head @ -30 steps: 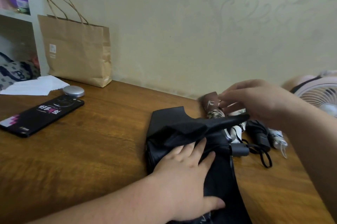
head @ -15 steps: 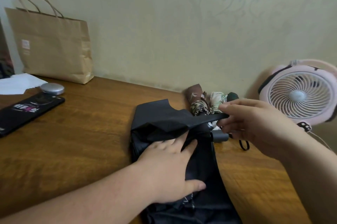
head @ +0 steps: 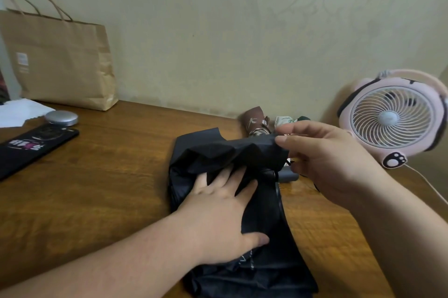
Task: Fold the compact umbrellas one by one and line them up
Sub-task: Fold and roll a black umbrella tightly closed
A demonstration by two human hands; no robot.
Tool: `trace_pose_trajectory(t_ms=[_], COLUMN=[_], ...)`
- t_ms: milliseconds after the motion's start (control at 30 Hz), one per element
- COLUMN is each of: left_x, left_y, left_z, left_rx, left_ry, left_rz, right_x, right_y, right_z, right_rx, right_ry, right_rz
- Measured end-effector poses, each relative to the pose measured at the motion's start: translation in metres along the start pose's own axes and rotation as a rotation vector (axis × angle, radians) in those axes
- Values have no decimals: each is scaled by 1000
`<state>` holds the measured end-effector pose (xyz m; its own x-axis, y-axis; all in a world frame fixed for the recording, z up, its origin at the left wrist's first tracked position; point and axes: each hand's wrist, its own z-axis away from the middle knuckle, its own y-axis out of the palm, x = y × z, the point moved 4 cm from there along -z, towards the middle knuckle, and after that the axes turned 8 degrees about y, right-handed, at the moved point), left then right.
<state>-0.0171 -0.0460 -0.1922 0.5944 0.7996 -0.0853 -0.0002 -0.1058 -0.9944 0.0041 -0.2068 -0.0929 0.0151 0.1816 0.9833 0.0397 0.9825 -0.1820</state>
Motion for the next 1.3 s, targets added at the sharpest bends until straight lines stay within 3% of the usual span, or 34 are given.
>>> trace_pose_trajectory(t_ms=[167, 367, 500, 700, 767, 900, 933, 1133, 1300], left_x=[-3, -20, -30, -35, -25, 9, 17, 16, 13], left_y=[-6, -7, -8, -35, -48, -61, -56, -29, -32], left_z=[7, 32, 40, 65, 80, 102, 104, 85, 69], left_rx=[58, 196, 263, 406, 316, -359, -461, -425, -288], left_ry=[3, 75, 122, 104, -21, -521, -611, -657, -549], left_rz=[40, 22, 57, 131, 247, 856, 982, 1591, 1537], right_x=[-1, -53, -86, -102, -103, -103, -103, -99, -104], right_y=[-5, -5, -11, -11, -10, -10, -10, -16, -15], right_z=[18, 44, 49, 46, 45, 49, 51, 56, 59], right_rx=[19, 234, 224, 250, 255, 278, 276, 210, 272], right_ry=[-96, 119, 187, 128, 76, 1, -8, -59, -77], right_rz=[-60, -122, 40, 199, 221, 236, 229, 140, 244])
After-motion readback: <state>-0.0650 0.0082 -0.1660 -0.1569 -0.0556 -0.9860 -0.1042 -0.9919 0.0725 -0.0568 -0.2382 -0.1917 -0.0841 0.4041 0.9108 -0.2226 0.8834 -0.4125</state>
